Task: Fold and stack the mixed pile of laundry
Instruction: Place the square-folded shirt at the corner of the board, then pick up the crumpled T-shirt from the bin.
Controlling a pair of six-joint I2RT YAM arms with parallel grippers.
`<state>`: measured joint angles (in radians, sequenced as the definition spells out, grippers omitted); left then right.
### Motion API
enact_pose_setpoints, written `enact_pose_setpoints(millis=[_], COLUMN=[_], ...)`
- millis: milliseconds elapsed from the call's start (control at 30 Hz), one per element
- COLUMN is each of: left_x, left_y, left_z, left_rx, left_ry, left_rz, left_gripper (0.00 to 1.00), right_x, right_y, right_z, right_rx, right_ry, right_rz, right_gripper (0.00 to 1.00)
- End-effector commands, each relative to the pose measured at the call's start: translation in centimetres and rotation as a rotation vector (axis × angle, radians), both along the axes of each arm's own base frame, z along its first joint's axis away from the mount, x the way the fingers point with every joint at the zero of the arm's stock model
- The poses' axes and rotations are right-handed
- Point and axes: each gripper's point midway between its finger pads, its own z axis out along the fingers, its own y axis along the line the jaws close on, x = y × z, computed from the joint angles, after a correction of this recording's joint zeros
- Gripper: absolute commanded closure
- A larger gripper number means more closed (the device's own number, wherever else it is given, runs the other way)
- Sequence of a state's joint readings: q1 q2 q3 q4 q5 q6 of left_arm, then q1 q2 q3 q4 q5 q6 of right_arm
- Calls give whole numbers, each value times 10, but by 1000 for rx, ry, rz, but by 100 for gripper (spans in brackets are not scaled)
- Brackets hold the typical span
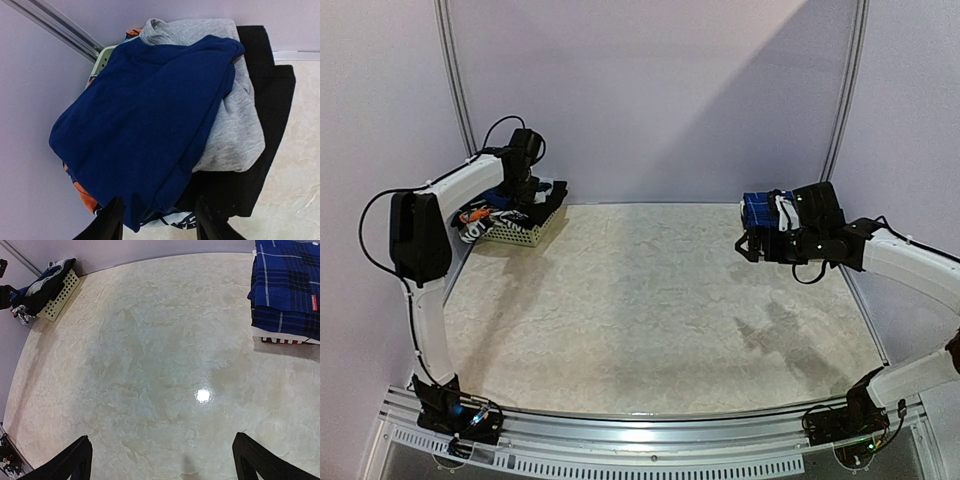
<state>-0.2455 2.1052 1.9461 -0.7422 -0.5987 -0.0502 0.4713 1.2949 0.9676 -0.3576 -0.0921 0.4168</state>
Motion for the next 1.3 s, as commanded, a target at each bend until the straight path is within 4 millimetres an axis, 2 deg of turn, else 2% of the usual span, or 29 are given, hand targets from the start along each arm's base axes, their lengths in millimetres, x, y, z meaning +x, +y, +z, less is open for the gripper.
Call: enact_pose_setpoints(millis=[0,267,333,500,667,733,933,1167,1267], left_x=[2,9,12,18,21,23,22,9,5], left_y=[8,9,10,12,17,19,20,22,23], left_z=[-12,-26,-26,-27,-26,-23,-1,58,74], left_rx=[8,13,22,41,65,76,62,32,30], left_ry=[50,59,50,41,28,15,-50,-161,-189], left_rz=[4,1,3,8,26,35,43,47,49], left_gripper=[51,60,65,69,83,100,100,100,100], right_x=[-2,-1,-1,0,0,0,0,2,2], right_y=[2,3,3,4,4,5,5,8,10], right_z=[3,0,-1,-5,-5,-5,-7,-4,-5], right_rx=[-3,-8,-10,-14,-15,-17,-21,-16,-19], right_ry=[-12,-5,-1,10,12,13,19,13,16], right_rz=[12,13,14,13,15,17,18,24,31], right_gripper=[1,1,1,1,1,1,1,1,1])
